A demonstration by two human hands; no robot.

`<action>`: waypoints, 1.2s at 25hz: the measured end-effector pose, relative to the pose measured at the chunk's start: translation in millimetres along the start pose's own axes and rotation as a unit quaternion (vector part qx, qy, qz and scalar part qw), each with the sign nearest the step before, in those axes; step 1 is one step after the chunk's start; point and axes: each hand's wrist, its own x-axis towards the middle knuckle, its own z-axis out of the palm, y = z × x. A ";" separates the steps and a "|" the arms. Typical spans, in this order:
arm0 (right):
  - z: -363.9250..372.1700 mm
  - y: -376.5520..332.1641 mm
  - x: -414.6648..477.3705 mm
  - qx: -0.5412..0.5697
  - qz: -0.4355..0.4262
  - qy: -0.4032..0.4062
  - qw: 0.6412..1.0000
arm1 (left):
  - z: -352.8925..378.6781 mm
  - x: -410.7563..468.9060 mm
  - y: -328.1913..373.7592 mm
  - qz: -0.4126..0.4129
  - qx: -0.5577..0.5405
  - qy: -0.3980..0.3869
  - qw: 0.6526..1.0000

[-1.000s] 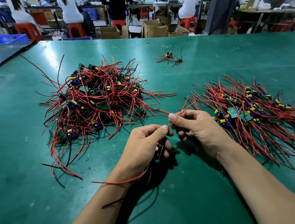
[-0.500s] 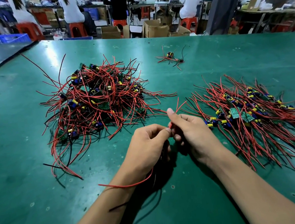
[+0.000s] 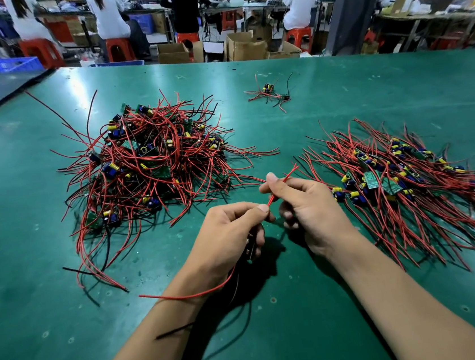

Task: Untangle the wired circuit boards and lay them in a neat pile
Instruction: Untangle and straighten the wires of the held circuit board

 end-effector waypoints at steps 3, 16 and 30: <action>-9.9 -2.3 6.5 0.009 -0.026 0.048 0.998 | 0.4 -0.8 -0.9 0.004 0.010 -0.013 1.000; -3.8 -7.6 2.9 0.084 0.033 -0.026 0.996 | 0.5 3.5 -3.5 -0.003 0.008 0.047 0.999; -8.9 -1.2 1.4 0.000 0.046 -0.062 0.997 | -0.7 2.0 -3.0 -0.002 0.024 0.011 1.000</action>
